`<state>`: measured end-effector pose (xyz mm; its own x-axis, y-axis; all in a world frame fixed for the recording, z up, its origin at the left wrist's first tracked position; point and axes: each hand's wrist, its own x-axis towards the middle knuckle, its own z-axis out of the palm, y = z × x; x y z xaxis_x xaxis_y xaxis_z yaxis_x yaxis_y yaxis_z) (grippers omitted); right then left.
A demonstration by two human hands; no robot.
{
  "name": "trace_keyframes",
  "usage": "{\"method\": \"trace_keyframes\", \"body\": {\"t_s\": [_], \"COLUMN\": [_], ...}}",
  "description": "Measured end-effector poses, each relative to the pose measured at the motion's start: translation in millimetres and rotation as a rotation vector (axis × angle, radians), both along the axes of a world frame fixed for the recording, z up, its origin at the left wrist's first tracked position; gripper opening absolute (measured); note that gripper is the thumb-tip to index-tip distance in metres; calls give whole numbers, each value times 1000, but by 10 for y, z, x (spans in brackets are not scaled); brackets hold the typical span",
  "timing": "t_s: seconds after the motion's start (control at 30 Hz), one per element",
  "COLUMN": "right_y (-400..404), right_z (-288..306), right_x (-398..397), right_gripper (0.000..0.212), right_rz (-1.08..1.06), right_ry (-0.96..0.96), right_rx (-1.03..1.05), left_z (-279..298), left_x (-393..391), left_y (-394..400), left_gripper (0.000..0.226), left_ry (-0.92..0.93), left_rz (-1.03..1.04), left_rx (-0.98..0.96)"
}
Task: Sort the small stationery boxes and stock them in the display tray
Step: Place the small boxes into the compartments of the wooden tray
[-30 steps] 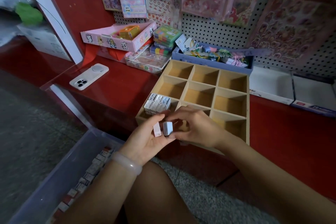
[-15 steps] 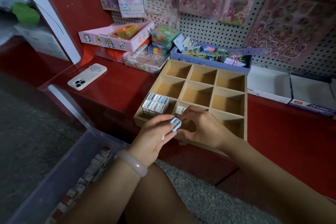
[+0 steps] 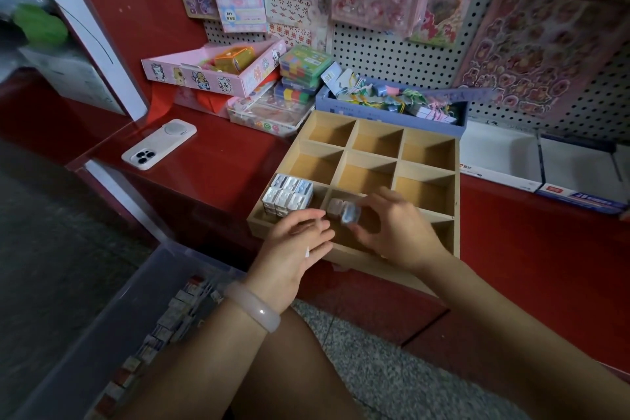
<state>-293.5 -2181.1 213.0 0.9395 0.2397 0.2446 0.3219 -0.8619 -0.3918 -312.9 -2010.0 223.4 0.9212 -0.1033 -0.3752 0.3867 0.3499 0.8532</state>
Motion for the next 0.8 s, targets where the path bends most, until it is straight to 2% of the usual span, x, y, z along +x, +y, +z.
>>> {"method": "trace_keyframes", "body": {"t_s": [0.13,0.27,0.53,0.8], "right_y": [-40,88,122,187], "right_z": [-14,7,22,-25], "right_x": [50,108,77,153], "right_gripper": [30,27,34,26], "right_rz": [-133,-201,-268,-295], "right_ry": [143,162,168,140], "right_rx": [-281,-400,-440,-463], "left_z": [22,28,59,40], "left_x": [19,5,5,5], "left_y": [18,17,64,121], "left_gripper": [12,14,15,12], "left_ry": [43,49,17,67], "left_rz": [56,46,12,8], "left_rx": [-14,4,-30,-5]}}
